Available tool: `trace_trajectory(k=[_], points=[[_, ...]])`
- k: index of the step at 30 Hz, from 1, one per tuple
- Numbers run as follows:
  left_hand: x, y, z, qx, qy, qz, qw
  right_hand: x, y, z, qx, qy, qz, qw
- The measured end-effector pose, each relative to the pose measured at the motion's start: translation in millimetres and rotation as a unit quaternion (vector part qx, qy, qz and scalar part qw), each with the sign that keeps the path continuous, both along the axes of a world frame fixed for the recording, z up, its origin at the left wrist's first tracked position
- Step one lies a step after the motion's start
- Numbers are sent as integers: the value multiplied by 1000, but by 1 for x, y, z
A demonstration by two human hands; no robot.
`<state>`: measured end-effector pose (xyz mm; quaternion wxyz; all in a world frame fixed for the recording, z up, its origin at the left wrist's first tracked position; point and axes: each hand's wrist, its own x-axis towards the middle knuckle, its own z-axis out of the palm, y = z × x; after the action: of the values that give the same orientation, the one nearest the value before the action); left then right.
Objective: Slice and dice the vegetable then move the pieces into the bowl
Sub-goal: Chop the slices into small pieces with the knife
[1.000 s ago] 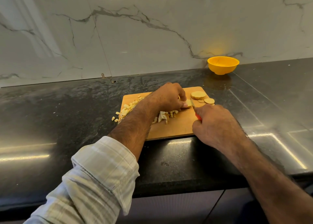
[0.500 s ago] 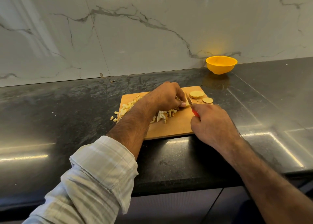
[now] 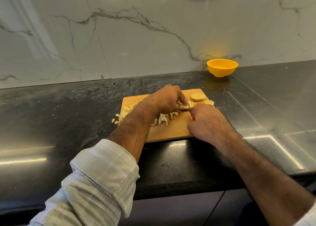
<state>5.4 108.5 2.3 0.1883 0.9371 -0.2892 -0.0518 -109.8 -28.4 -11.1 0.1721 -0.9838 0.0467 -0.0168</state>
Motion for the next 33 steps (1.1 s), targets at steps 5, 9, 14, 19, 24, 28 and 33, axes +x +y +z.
trace_trajectory(k=[5,9,14,19,24,28,33], points=[[2,3,-1,-19,-10,5,1000,-12,-3,-10,0,-80,0,997],[2,1,-1,-21,-13,2,1000,-10,3,-11,-8,-47,3,999],[4,-1,-2,-22,-2,7,1000,-4,3,-4,4,-11,-2,1000],[2,3,1,-16,-16,6,1000,3,6,0,22,-3,-2,1000],[1,6,1,-17,-24,7,1000,-10,-1,-10,25,-94,-13,995],[3,4,0,-19,-26,-1,999,-15,6,-12,15,-84,2,996],[6,4,-1,-17,-36,-6,999,-7,9,-5,12,-31,-3,999]])
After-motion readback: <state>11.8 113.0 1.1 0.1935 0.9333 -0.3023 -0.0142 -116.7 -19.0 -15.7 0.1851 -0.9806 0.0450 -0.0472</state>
